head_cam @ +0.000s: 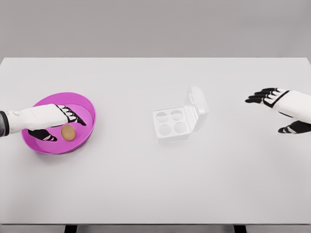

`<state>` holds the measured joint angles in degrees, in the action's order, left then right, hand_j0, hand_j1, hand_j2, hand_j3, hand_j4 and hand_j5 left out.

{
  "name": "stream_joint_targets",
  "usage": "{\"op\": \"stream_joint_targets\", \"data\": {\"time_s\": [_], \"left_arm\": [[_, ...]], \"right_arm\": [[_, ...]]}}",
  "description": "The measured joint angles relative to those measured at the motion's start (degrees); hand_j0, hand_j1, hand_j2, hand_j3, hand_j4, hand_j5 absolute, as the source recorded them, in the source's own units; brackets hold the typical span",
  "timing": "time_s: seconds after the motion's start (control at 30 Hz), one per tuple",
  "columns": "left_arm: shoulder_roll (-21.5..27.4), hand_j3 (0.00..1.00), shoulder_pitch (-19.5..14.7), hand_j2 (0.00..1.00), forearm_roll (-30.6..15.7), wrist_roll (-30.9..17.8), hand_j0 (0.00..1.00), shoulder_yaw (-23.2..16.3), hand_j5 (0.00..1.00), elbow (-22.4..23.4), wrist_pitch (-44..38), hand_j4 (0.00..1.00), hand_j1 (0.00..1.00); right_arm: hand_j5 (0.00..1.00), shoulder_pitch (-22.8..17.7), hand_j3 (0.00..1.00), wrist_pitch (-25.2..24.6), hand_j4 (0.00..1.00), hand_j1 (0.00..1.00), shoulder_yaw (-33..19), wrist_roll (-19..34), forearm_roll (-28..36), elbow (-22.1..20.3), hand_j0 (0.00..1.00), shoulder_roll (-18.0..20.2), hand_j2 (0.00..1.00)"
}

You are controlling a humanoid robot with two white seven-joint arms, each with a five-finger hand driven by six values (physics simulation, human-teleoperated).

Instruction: Pack egg into the box and close the box lid

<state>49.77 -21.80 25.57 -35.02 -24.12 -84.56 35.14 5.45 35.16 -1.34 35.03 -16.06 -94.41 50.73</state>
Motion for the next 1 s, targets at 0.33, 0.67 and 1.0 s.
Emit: {"op": "stream_joint_targets", "data": {"time_s": [0.33, 0.67, 1.0], "left_arm": [[0.0, 0.83, 0.0, 0.83, 0.0, 0.0, 0.83, -0.9, 0.83, -0.1, 0.0, 0.83, 0.83], [0.0, 0.76, 0.1, 0.76, 0.0, 0.0, 0.76, -1.5, 0.76, -0.3, 0.0, 0.76, 0.76], [0.3, 0.67, 0.1, 0.67, 0.0, 0.0, 0.67, -1.9, 0.67, -0.3, 0.0, 0.67, 0.67]], "right_arm": [[1.00, -0.3, 1.00, 0.0, 1.00, 1.00, -0.8, 0.0, -0.7, 2.8, 1.00, -0.5, 1.00], [1.00, -0.3, 1.00, 0.0, 1.00, 1.00, -0.8, 0.0, -0.7, 2.8, 1.00, -0.5, 1.00], [1.00, -0.3, 1.00, 0.0, 1.00, 1.00, -0.8, 0.0, -0.7, 3.2, 1.00, -0.5, 1.00]]}}
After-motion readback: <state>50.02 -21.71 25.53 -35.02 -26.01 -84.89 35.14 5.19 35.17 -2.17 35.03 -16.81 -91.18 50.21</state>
